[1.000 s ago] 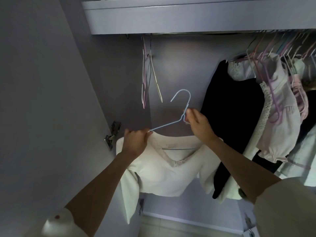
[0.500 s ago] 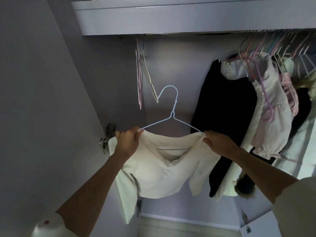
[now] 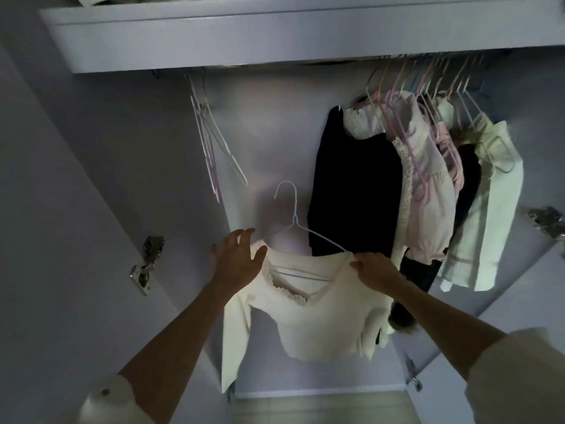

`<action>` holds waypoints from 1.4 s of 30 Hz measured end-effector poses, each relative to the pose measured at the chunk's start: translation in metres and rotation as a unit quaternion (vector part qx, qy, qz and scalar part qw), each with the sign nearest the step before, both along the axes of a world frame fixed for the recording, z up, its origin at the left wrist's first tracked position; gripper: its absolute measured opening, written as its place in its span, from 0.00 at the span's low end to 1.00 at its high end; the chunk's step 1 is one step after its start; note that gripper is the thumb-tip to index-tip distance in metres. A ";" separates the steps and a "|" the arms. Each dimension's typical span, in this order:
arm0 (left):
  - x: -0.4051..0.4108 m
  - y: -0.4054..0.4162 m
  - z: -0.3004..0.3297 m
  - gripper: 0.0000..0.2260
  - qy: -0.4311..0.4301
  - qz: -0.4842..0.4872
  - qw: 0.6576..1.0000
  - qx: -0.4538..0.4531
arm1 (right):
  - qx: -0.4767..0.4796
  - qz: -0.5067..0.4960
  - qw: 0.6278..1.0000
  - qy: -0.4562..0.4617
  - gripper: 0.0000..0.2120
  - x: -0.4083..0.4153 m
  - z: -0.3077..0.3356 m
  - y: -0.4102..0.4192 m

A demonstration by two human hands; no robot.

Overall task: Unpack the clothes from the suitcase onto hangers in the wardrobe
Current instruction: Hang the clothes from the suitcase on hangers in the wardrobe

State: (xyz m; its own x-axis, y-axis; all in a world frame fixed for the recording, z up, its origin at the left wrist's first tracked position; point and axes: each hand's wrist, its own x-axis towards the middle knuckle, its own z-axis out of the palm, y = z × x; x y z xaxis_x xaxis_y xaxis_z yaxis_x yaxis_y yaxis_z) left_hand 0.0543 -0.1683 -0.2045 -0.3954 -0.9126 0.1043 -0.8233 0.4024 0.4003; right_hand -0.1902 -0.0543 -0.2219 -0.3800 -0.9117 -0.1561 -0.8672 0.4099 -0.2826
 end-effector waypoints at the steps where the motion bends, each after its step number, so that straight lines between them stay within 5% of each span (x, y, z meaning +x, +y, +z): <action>1: -0.005 0.000 0.003 0.28 0.019 -0.010 1.000 -0.006 | -0.002 -0.015 1.000 -0.014 0.16 0.000 0.001 0.000; 10: -0.041 -0.004 0.052 0.20 0.040 -0.036 0.994 -0.099 | -0.140 -0.065 0.949 -0.273 0.12 0.001 0.068 -0.020; 15: -0.053 -0.006 0.095 0.17 0.047 -0.060 0.968 -0.240 | -0.185 -0.034 0.974 -0.128 0.14 0.003 0.119 -0.034; 25: -0.073 -0.015 0.176 0.26 0.087 -0.015 0.813 -0.575 | -0.280 -0.066 0.956 0.050 0.16 -0.020 0.144 -0.056; 33: -0.101 -0.038 0.192 0.41 0.005 0.028 0.826 -0.564 | -0.287 -0.101 0.952 0.038 0.14 -0.034 0.152 -0.098; 42: -0.106 -0.040 0.188 0.42 -0.005 0.052 0.819 -0.571 | -0.248 -0.165 0.954 -0.032 0.16 -0.054 0.124 -0.089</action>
